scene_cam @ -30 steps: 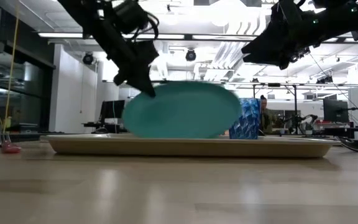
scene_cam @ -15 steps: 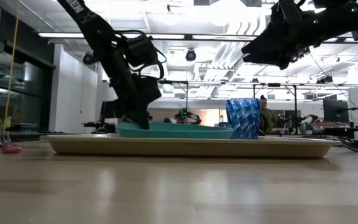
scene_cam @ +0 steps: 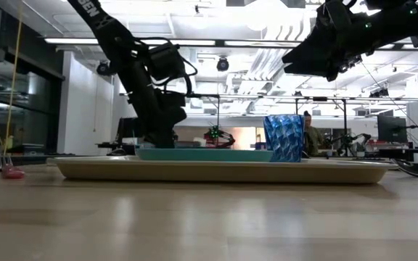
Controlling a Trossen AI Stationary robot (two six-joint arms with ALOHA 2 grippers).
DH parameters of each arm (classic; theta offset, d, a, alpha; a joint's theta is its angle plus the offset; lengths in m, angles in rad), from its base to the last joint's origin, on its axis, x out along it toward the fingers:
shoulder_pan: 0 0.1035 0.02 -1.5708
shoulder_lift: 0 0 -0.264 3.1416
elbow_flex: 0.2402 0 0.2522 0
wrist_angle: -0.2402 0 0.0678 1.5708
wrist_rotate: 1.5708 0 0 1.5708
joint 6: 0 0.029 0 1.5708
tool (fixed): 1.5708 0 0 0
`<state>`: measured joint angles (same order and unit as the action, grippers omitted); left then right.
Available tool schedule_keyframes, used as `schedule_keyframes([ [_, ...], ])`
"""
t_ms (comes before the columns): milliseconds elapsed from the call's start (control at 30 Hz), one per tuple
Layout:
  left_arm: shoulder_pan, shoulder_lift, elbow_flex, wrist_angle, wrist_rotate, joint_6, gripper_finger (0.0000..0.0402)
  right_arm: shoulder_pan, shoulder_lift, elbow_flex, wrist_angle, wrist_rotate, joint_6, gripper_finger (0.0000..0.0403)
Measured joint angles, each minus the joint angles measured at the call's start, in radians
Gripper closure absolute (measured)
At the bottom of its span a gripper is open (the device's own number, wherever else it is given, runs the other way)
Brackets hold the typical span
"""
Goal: Pick and place plate/cup/fork/spoon on tray
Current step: Put the light blue plate on the light brown serving tray at the bottom left of the blue glass, then put the pink fork on the light brown serving tray at the left of the light blue plate
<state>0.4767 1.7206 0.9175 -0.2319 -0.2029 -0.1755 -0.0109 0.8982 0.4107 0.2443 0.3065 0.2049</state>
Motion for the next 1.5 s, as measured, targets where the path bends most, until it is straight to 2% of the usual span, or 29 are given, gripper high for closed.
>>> schedule_keyframes([
  [133, 0.001, -0.044, 0.000, -0.009, 0.003, 0.012, 0.0262, 0.000, 0.000, 0.000, 0.000, 0.000, 0.001, 0.0214],
  [233, 0.001, -0.125, 0.000, -0.043, 0.014, 0.030, 0.0239, 0.000, 0.000, 0.000, 0.001, 0.000, 0.003, 0.0214],
  [400, -0.005, -0.350, 0.000, -0.148, 0.093, -0.004, 0.0225, 0.000, 0.000, 0.000, 0.004, 0.001, 0.004, 0.0214],
  [533, -0.061, -0.528, -0.041, -0.162, 0.117, -0.076, 0.0227, 0.000, 0.000, 0.000, 0.004, 0.004, 0.052, 0.0214],
  [633, -0.127, -0.648, -0.127, -0.069, 0.114, -0.102, 0.0227, 0.000, 0.000, 0.003, -0.004, 0.007, 0.121, 0.0214],
  [833, -0.258, -0.845, -0.376, 0.260, 0.111, -0.164, 0.0225, 0.022, 0.000, 0.070, -0.139, 0.043, 0.137, 0.0214],
  [933, -0.307, -0.910, -0.455, 0.293, 0.110, -0.234, 0.0225, 0.030, 0.000, 0.092, -0.153, 0.061, 0.137, 0.0214],
  [1067, -0.378, -0.950, -0.450, 0.030, 0.086, -0.351, 0.0229, 0.032, 0.000, 0.093, -0.163, 0.061, 0.136, 0.0214],
  [1200, -0.468, -0.937, -0.367, -0.305, 0.013, -0.441, 0.0242, 0.031, 0.000, 0.093, -0.190, 0.066, 0.136, 0.0214],
  [1300, -0.531, -0.900, -0.292, -0.509, 0.004, -0.477, 0.0252, 0.031, 0.000, 0.093, -0.207, 0.068, 0.144, 0.0214],
  [1400, -0.585, -0.851, -0.238, -0.635, -0.024, -0.519, 0.0261, 0.031, 0.000, 0.093, -0.214, 0.069, 0.161, 0.0214],
  [1500, -0.613, -0.794, -0.202, -0.708, -0.037, -0.643, 0.0269, 0.031, 0.000, 0.093, -0.215, 0.069, 0.161, 0.0214],
])
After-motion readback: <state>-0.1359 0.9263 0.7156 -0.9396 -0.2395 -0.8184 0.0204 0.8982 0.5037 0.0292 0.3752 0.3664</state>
